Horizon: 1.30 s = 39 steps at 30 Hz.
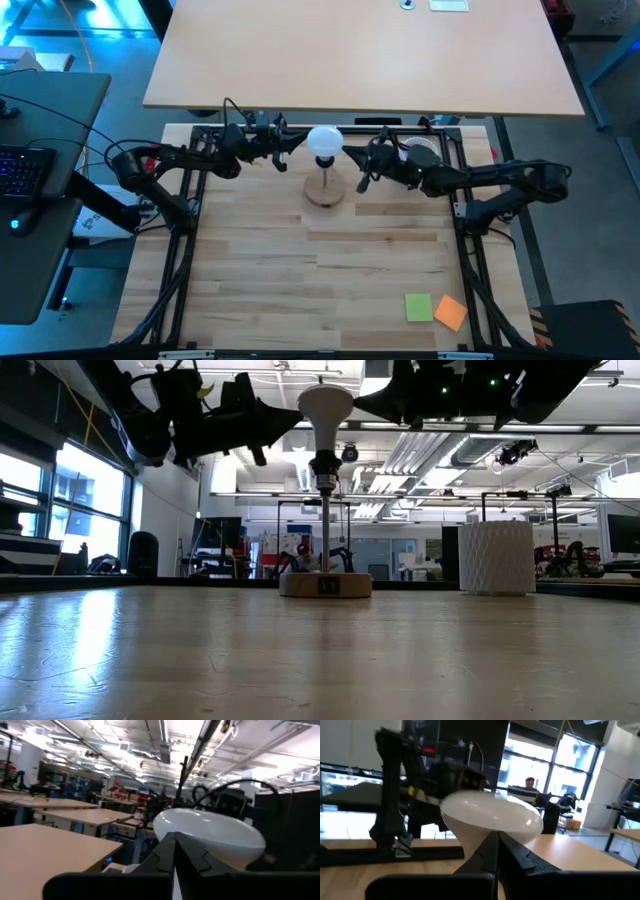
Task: Screw lightbulb
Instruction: Remove the white lightbulb from the desk lamp
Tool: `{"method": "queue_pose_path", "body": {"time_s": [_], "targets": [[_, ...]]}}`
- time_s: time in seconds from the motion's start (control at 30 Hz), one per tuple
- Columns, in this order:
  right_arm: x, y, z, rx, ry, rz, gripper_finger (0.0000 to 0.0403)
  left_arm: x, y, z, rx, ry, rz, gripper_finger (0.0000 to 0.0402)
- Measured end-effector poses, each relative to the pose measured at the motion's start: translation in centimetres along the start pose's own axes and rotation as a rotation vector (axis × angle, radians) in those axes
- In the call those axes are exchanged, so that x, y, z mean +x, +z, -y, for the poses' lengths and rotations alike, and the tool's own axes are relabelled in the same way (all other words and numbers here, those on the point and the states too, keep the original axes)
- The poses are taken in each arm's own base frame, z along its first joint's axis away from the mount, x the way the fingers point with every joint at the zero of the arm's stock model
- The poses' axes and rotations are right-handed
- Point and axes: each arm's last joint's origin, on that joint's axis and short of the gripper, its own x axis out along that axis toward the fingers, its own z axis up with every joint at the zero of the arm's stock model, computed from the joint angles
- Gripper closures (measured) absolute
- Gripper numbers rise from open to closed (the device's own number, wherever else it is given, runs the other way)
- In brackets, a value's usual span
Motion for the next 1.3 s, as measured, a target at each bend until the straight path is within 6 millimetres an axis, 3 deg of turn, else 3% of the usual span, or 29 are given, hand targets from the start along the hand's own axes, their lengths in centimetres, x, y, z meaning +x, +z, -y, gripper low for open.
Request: {"method": "queue_pose_path", "body": {"time_s": [0.6,0.83,1.1,1.3], "targets": [[0.3,-0.8,2.9,0.029,-0.116,-0.020,0.0403,0.8,-0.4,2.1,-0.099,-0.116,-0.019,0.0401],[0.1,-0.7,3.4,0.024,-0.131,-0.039,0.0403,-0.7,-0.9,2.1,-0.134,-0.083,-0.042,0.0401],[-1.0,0.1,2.6,0.027,-0.084,-0.121,0.0403,-4.0,-0.3,1.6,-0.107,0.091,0.000,0.0401],[-1.2,0.7,1.1,0.033,0.083,-0.075,0.0403,-3.6,0.7,0.6,-0.075,0.130,-0.008,0.0401]]}}
